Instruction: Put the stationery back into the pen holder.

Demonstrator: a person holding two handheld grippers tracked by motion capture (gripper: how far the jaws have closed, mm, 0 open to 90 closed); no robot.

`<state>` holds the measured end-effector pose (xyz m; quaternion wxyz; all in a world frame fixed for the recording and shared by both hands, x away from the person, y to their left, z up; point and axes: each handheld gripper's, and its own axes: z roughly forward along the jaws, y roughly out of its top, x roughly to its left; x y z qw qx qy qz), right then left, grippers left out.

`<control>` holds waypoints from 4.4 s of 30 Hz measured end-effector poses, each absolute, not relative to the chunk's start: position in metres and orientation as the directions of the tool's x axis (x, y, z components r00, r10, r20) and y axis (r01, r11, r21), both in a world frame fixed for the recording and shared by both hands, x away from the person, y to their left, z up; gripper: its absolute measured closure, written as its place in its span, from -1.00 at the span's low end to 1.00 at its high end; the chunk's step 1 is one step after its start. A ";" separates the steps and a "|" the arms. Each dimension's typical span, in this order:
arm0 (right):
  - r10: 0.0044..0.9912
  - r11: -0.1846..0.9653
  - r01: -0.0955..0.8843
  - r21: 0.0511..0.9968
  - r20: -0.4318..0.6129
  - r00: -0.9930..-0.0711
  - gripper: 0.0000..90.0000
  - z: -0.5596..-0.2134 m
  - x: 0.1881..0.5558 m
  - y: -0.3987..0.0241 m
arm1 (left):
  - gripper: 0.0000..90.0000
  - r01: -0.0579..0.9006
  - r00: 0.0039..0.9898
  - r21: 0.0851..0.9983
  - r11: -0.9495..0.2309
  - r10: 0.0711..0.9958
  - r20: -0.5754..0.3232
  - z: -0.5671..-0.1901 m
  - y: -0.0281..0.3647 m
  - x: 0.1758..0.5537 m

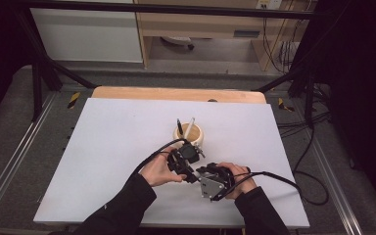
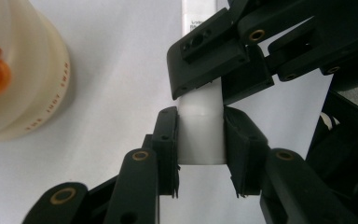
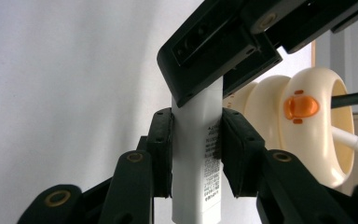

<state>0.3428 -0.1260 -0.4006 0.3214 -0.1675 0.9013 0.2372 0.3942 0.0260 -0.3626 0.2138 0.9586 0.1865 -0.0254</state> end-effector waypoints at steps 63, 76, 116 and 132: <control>0.464 0.682 0.147 0.716 -0.268 -0.844 0.49 -0.394 0.372 -0.177 | -0.87 0.526 0.663 0.717 -0.457 0.749 -0.009 -0.432 0.267 0.364; 0.593 0.514 0.251 0.820 -0.128 -0.795 0.49 -0.379 0.376 -0.183 | -0.88 0.549 0.623 0.727 -0.412 0.782 -0.027 -0.439 0.288 0.358; 0.720 0.076 0.262 0.962 0.129 -0.682 0.49 -0.341 0.436 -0.132 | -0.88 0.571 0.604 0.727 -0.381 0.795 -0.058 -0.446 0.296 0.357; 0.714 0.086 0.293 0.952 0.147 -0.685 0.49 -0.369 0.453 -0.111 | -0.88 0.570 0.607 0.728 -0.381 0.793 -0.060 -0.446 0.296 0.357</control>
